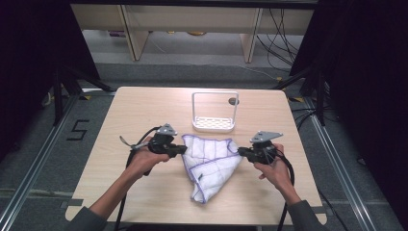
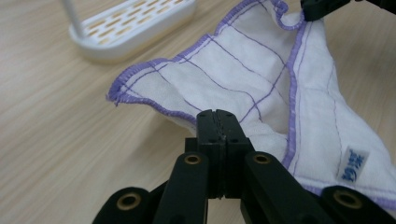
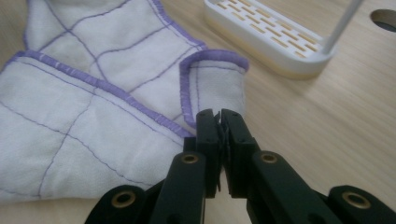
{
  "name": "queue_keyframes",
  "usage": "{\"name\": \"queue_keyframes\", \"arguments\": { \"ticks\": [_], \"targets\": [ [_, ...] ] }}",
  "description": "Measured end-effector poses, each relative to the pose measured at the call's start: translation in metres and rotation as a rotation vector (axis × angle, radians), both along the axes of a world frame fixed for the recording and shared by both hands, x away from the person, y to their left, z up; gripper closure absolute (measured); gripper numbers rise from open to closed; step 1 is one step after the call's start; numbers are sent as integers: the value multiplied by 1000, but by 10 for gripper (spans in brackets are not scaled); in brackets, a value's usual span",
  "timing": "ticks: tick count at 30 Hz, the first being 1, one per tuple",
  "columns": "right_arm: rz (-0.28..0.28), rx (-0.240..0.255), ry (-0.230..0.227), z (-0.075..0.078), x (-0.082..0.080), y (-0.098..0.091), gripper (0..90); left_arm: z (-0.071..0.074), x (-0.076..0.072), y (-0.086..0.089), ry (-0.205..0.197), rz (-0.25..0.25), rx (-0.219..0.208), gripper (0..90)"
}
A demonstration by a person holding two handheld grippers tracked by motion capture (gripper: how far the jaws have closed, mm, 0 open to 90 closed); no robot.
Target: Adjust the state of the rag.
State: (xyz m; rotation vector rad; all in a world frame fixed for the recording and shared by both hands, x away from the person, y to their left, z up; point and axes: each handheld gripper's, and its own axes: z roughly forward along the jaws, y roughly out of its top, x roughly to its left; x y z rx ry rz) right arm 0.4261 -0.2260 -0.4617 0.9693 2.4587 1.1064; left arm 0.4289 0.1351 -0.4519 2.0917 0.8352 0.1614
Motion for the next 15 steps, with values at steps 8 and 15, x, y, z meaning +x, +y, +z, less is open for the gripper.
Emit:
{"name": "queue_keyframes", "arguments": {
  "ticks": [8, 15],
  "targets": [
    [14, -98, 53, -30, 39, 40, 856, -29, 4, 29, 26, 89, -36, 891],
    [-68, -83, 11, -11, 26, 45, 613, -41, 8, 27, 47, 104, -24, 854]
  ]
}}
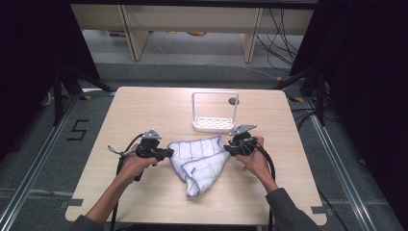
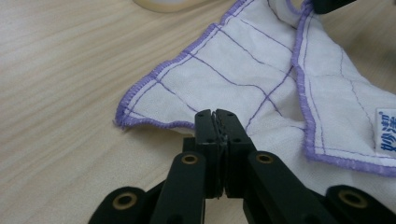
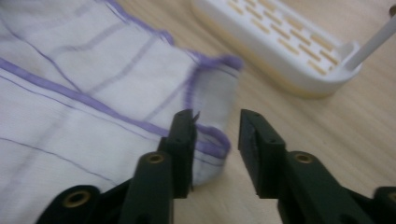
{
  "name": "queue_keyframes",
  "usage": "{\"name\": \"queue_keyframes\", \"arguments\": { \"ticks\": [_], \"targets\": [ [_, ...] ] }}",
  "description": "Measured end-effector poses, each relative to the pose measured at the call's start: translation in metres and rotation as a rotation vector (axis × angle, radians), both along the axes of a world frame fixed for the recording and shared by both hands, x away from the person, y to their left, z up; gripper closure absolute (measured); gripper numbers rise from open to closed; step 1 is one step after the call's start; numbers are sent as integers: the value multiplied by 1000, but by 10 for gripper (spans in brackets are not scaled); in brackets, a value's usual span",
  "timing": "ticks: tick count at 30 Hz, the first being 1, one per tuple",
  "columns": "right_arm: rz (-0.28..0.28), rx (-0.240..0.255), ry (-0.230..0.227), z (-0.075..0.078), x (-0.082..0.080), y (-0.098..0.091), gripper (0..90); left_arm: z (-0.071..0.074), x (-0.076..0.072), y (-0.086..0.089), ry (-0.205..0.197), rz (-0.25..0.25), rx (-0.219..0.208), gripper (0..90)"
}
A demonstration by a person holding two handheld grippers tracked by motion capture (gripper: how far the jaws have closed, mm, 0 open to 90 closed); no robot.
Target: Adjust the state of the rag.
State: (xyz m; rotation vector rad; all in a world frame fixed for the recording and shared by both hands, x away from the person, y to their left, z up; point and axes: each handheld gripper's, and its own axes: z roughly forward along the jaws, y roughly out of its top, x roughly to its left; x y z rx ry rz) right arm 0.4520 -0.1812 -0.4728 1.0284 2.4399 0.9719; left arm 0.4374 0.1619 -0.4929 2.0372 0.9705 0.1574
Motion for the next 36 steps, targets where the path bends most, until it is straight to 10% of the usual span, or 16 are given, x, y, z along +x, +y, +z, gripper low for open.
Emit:
{"name": "queue_keyframes", "arguments": {
  "ticks": [8, 19, 23, 28, 31, 36],
  "targets": [
    [150, 114, 27, 34, -56, 36, 514, 5, -3, 13, 10, 31, -29, 688],
    [298, 54, 77, 27, -93, 93, 459, 12, -18, 26, 10, 37, 13, 562],
    [304, -80, 51, 17, -95, 107, 568, 11, -20, 25, 21, 58, -4, 535],
    [294, -115, 33, 19, -97, 94, 878, 10, -23, 28, 30, 41, 19, 522],
    [278, -65, -32, 30, -101, 71, 889, 10, -26, 28, 24, 42, 21, 518],
    [198, 27, -18, 39, -112, 28, 889, 11, -32, 27, 26, 39, 11, 509]
  ]
}}
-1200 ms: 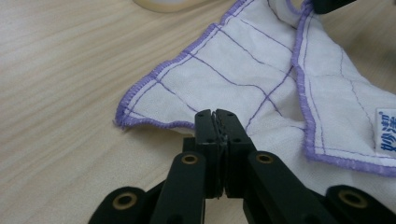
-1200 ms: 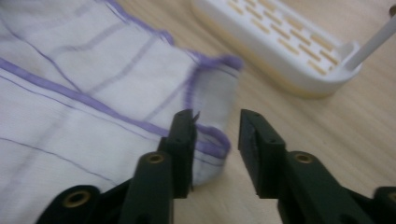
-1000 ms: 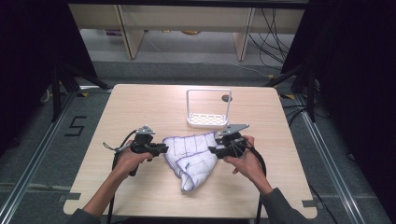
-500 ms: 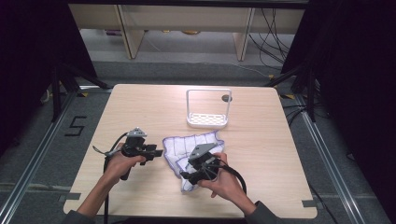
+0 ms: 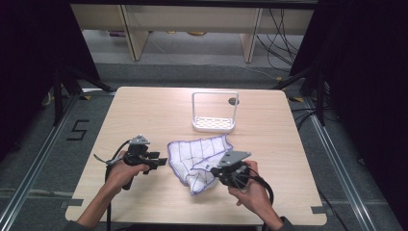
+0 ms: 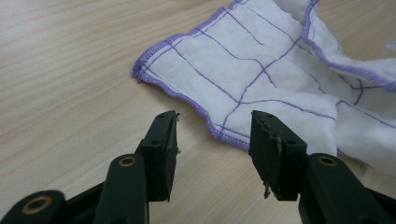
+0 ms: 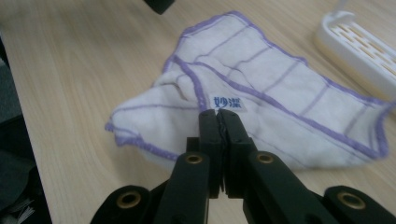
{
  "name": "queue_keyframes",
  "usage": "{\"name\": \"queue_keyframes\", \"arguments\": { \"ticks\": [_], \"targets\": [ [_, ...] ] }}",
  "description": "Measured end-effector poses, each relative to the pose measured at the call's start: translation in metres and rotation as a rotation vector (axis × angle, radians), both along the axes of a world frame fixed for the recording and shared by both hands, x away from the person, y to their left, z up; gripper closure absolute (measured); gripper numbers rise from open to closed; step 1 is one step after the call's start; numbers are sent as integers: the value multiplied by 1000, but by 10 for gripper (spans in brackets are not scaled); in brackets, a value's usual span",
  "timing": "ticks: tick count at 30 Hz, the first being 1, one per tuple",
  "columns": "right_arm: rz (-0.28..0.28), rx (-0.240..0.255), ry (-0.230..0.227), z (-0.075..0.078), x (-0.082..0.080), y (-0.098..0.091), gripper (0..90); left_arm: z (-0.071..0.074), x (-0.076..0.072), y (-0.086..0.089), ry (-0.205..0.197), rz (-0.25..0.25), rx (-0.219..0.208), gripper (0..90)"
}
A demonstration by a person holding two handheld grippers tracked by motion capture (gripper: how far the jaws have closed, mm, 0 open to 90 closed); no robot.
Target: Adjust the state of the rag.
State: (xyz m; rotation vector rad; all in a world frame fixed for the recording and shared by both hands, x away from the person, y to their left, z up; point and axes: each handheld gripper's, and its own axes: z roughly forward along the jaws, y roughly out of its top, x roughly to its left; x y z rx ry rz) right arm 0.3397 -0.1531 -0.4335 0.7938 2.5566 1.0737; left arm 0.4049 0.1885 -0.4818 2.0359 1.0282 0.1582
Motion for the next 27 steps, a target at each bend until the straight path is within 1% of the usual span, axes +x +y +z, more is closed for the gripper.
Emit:
{"name": "queue_keyframes", "arguments": {
  "ticks": [1, 2, 3, 4, 6, 7, 8, 9, 10, 11, 12, 13, 14, 15, 16, 17, 18, 19, 20, 21, 22, 23, 24, 25, 26, 27],
  "targets": [
    [-24, 14, -7, -1, -2, -9, 889, 0, -2, -1, 1, 5, -7, 509],
    [-39, 38, 2, -2, -3, -17, 889, 0, -4, -2, -4, -6, -4, 507],
    [-69, 55, 0, -3, -5, -26, 888, 1, -5, -2, -8, -14, 13, 505],
    [-79, 72, 3, -6, -6, -34, 889, 1, -7, -2, -4, -17, 10, 504],
    [-115, 93, 37, -11, -8, -49, 888, 0, -12, -6, -5, -4, -13, 502],
    [-130, 93, 41, -16, -8, -56, 887, 0, -13, -6, -5, -17, -11, 502],
    [-175, 85, 75, -20, -11, -63, 885, 0, -16, -6, -5, -23, -6, 501],
    [-175, 80, 73, -26, -9, -70, 883, 0, -18, -7, -4, -30, -3, 501],
    [-209, 80, 93, -33, -9, -76, 876, -1, -20, -7, -6, -36, 4, 500],
    [-226, 81, 133, -40, -9, -81, 867, -1, -23, -9, -7, -42, 5, 500],
    [-236, 72, 136, -48, -9, -84, 856, -2, -26, -10, -5, -52, 5, 499],
    [-249, 63, 162, -53, -9, -86, 838, -2, -29, -11, -6, -61, 10, 499],
    [-259, 59, 167, -58, -9, -88, 811, -3, -33, -14, -7, -64, -1, 499],
    [-264, 33, 187, -58, -9, -90, 781, -4, -36, -16, -5, -78, 1, 499],
    [-272, 34, 183, -60, -9, -91, 749, -4, -40, -17, -2, -93, 17, 499],
    [-275, 51, 160, -62, -8, -92, 699, -6, -43, -20, 3, -97, 1, 498],
    [-285, 58, 157, -59, -8, -93, 662, -7, -46, -22, 2, -99, 0, 496],
    [-292, 80, 150, -55, -9, -94, 637, -8, -48, -24, 8, -113, 2, 495],
    [-281, 83, 151, -48, -10, -96, 599, -8, -51, -26, 11, -123, -1, 494],
    [-275, 92, 108, -41, -12, -96, 564, -9, -54, -29, 15, -125, -11, 494],
    [-270, 129, 101, -34, -15, -95, 541, -10, -56, -31, 19, -133, -12, 494],
    [-283, 154, 96, -27, -19, -92, 514, -10, -57, -34, 17, -143, -11, 492],
    [-260, 166, 72, -22, -20, -90, 502, -11, -59, -36, 17, -149, -8, 490],
    [-247, 164, 61, -17, -23, -86, 493, -11, -60, -38, 19, -155, -11, 488],
    [-240, 161, 59, -14, -26, -81, 477, -11, -61, -40, 18, -156, -6, 488],
    [-230, 145, 52, -13, -27, -76, 458, -11, -62, -41, 17, -162, -4, 487]
  ]
}}
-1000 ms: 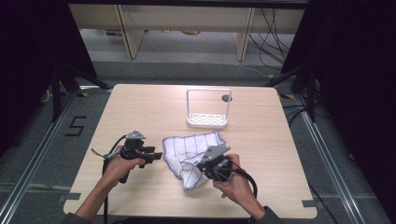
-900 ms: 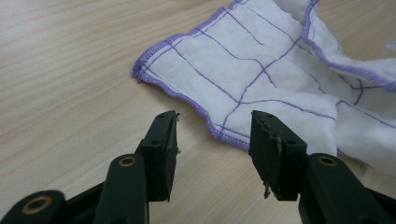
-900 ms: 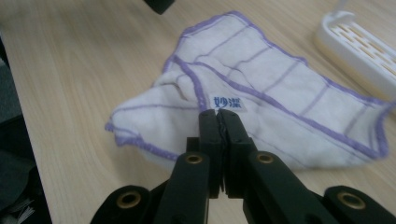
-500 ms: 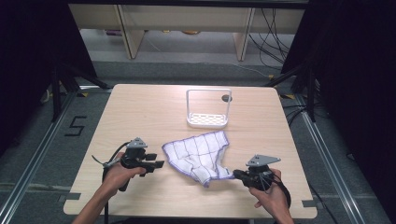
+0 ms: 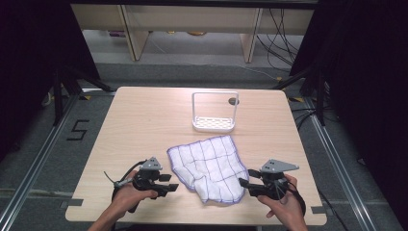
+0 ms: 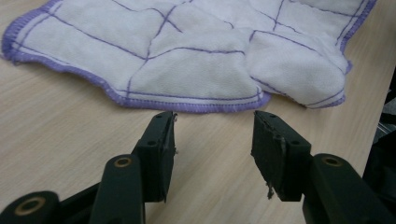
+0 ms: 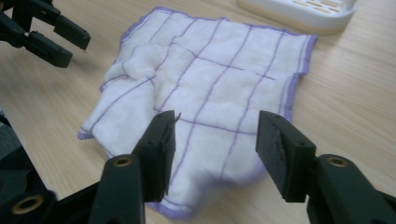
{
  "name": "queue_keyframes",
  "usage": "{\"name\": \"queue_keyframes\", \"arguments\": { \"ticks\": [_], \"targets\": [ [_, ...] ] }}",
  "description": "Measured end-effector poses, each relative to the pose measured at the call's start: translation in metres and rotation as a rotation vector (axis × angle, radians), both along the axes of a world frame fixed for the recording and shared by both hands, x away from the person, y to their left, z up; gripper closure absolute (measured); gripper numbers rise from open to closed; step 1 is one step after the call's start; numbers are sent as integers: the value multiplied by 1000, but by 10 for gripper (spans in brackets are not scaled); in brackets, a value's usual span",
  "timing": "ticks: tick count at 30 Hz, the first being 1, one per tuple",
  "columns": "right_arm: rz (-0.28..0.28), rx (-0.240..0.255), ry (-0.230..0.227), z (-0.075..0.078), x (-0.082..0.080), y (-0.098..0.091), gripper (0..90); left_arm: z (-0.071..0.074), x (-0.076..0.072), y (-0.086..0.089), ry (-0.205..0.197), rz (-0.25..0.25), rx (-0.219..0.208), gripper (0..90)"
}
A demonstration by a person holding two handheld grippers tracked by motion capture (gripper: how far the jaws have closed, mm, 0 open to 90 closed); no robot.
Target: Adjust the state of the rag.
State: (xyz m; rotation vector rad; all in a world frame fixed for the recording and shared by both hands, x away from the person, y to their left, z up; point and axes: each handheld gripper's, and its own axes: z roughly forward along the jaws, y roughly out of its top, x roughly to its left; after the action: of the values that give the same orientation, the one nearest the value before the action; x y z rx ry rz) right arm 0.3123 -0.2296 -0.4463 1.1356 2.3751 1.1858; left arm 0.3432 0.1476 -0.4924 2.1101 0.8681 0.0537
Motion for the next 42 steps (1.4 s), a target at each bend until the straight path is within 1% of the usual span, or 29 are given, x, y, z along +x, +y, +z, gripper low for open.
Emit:
{"name": "queue_keyframes", "arguments": {
  "ticks": [2, 3, 4, 5, 8, 11, 13, 15, 16, 17, 18, 20, 22, 23, 24, 26, 27, 28, 29, 30, 31, 32, 33, 34, 35, 36, 38, 40, 42],
  "targets": [
    [12, -31, 10, -2, -2, 9, 447, 0, -1, -1, 0, -4, -1, 485],
    [26, -63, 3, -5, -1, 10, 439, 0, -2, -1, -2, -4, -1, 484],
    [18, -88, 16, -8, 0, 11, 439, 0, -2, -1, -3, -4, -2, 483],
    [17, -112, 7, -11, 2, 10, 434, 0, -3, -2, -2, 0, -8, 484],
    [-35, -151, 72, -19, 6, 3, 421, 1, -5, -2, -4, -4, -7, 484],
    [-56, -192, 76, -29, 12, -7, 430, 1, -8, -6, -5, -5, -14, 492],
    [-55, -182, 95, -31, 12, -9, 437, 1, -9, -10, -4, -23, -9, 502],
    [-46, -177, 98, -29, 10, -6, 440, 0, -10, -15, -8, -42, -8, 513],
    [-29, -181, 74, -30, 11, -5, 440, -1, -11, -18, -6, -43, -16, 516],
    [-36, -165, 75, -30, 10, -2, 440, -1, -11, -21, -5, -50, -13, 524],
    [-19, -179, 79, -29, 11, -2, 438, -2, -11, -25, -5, -52, -14, 530],
    [-28, -159, 93, -31, 12, -1, 437, -4, -10, -33, -7, -67, -9, 542],
    [-21, -164, 97, -32, 14, -5, 435, -8, -9, -42, -6, -73, 3, 546],
    [-24, -137, 70, -34, 15, -6, 435, -10, -7, -44, -10, -74, 16, 546],
    [-19, -152, 100, -32, 15, -8, 434, -11, -6, -48, -12, -72, 25, 543],
    [-33, -152, 101, -32, 15, -9, 433, -13, -2, -53, -36, -82, 74, 532],
    [-31, -155, 98, -33, 15, -9, 432, -15, -1, -57, -43, -66, 73, 530],
    [-30, -149, 96, -33, 15, -8, 431, -15, 2, -58, -57, -92, 115, 532],
    [-35, -136, 97, -34, 14, -6, 431, -16, 4, -61, -69, -83, 126, 542],
    [-29, -139, 85, -36, 15, -6, 430, -16, 6, -63, -77, -72, 119, 572],
    [-13, -155, 102, -34, 15, -6, 430, -15, 8, -65, -90, -70, 124, 623],
    [-20, -148, 111, -34, 14, -5, 430, -15, 9, -67, -109, -73, 130, 693],
    [-21, -145, 112, -34, 14, -5, 430, -14, 11, -68, -125, -77, 136, 759],
    [-20, -139, 86, -36, 15, -6, 430, -13, 12, -70, -143, -76, 146, 823],
    [-23, -141, 84, -36, 16, -6, 430, -11, 14, -70, -153, -95, 160, 842],
    [-22, -152, 99, -34, 16, -8, 430, -9, 15, -70, -156, -94, 149, 850],
    [-21, -150, 87, -34, 16, -10, 431, -2, 16, -66, -164, -109, 145, 853],
    [-28, -139, 110, -32, 16, -11, 431, 9, 16, -58, -163, -128, 132, 851],
    [-21, -137, 98, -34, 17, -11, 431, 20, 15, -49, -175, -124, 106, 849]
  ]
}}
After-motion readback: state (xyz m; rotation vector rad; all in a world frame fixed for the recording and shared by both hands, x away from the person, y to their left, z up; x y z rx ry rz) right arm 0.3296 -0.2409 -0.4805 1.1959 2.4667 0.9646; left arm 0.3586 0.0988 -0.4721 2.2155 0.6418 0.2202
